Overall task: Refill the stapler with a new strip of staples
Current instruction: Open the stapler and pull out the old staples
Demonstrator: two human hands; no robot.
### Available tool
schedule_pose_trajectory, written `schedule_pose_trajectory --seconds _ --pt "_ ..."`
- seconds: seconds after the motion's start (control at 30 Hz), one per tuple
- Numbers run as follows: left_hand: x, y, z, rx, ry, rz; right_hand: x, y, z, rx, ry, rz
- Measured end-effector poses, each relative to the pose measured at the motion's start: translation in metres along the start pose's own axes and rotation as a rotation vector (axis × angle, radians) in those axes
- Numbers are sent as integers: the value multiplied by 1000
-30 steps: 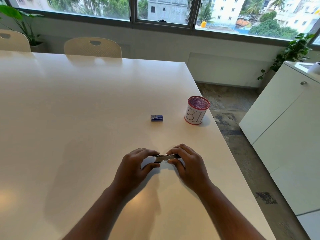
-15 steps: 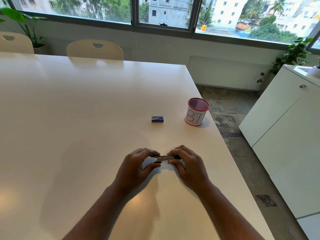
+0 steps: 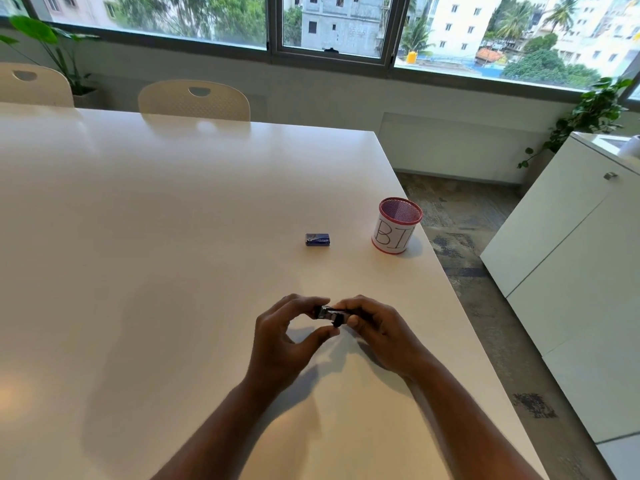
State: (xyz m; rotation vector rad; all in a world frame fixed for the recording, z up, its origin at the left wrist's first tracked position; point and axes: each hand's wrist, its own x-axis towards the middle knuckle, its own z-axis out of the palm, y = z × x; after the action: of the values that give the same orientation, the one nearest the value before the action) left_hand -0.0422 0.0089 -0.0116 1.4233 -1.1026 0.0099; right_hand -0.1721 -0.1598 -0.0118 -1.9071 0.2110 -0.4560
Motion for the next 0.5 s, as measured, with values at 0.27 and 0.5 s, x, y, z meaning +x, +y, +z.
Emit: schedule_pose_trajectory --seconds 0.27,0.5 --pt "-3 13 33 -62 169 -39 1 6 -4 153 -20 47" --pt "-2 14 38 -18 209 -36 1 4 -5 248 -45 55"
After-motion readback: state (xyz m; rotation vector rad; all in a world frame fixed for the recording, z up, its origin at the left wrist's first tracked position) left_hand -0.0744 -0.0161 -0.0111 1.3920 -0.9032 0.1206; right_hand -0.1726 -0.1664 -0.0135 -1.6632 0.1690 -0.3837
